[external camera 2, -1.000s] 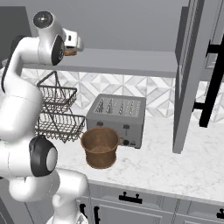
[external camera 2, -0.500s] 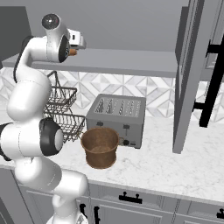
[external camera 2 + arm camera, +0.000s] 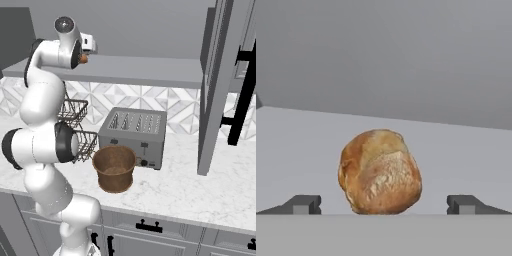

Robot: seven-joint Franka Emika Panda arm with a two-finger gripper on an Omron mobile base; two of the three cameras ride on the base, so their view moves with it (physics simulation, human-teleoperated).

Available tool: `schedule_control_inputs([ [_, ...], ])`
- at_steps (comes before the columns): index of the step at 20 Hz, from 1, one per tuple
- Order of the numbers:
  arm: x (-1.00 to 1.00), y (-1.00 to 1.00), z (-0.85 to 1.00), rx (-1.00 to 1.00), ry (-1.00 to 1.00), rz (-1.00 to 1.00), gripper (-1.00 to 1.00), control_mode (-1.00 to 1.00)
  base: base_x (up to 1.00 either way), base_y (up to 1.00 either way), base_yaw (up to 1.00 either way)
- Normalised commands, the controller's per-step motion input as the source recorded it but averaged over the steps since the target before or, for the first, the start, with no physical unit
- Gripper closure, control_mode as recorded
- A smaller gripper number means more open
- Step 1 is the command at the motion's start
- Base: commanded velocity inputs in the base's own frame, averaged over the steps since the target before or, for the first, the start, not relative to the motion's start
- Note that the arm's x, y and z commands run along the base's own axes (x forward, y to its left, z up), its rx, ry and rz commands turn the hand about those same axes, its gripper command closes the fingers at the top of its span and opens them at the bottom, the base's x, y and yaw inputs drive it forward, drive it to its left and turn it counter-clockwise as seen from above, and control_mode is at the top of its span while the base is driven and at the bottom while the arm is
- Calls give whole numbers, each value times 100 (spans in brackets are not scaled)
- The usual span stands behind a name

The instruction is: Open the cabinet, pick up the bread from the cabinet and place it in the basket. Then move the basket to the dining counter.

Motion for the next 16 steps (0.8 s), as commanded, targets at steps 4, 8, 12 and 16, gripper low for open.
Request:
schedule_control_inputs([
  [4,49,19,-3,-1,9,10,-100,-100,0,0,0],
  [8,51,9,-6,-4,12,9,-100,-100,0,0,0],
  [12,41,0,-6,-6,7,7,-100,-100,0,0,0],
  [16,21,0,-24,-10,0,3,-100,-100,0,0,0],
])
